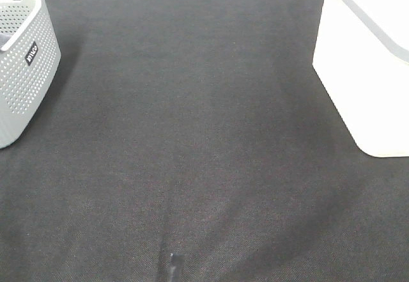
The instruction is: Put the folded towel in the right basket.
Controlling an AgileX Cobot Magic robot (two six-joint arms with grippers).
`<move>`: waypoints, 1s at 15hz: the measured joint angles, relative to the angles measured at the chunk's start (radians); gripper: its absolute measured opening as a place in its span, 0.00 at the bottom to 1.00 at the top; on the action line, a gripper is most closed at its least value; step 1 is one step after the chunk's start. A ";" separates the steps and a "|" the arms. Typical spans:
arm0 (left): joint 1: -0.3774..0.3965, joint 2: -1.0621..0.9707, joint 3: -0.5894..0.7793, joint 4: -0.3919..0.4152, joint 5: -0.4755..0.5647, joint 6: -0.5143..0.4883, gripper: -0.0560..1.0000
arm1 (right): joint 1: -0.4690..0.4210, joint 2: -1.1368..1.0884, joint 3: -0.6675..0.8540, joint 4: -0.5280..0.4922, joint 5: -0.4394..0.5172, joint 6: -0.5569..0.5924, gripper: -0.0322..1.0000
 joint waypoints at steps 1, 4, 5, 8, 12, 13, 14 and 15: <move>0.000 0.000 0.000 0.000 0.000 0.000 0.99 | 0.000 -0.098 0.053 0.000 0.025 -0.004 0.97; 0.000 0.000 0.000 0.000 0.000 0.000 0.99 | 0.000 -0.343 0.132 0.000 0.113 -0.016 0.97; 0.000 0.000 0.000 0.000 0.000 0.000 0.99 | 0.000 -0.399 0.146 0.000 0.126 -0.016 0.97; 0.000 0.000 0.000 0.000 0.000 0.000 0.99 | 0.000 -0.543 0.205 0.000 0.151 -0.006 0.97; 0.000 0.000 0.000 0.000 0.000 0.000 0.99 | 0.001 -0.562 0.274 0.000 0.162 0.070 0.97; 0.000 0.000 0.000 0.000 0.000 0.000 0.99 | 0.001 -0.562 0.280 0.000 0.146 0.083 0.97; 0.000 0.000 0.000 0.000 0.000 0.000 0.99 | 0.001 -0.562 0.308 -0.001 0.084 0.107 0.97; 0.000 0.000 0.000 0.000 0.000 0.000 0.99 | 0.001 -0.562 0.313 -0.001 0.070 0.113 0.97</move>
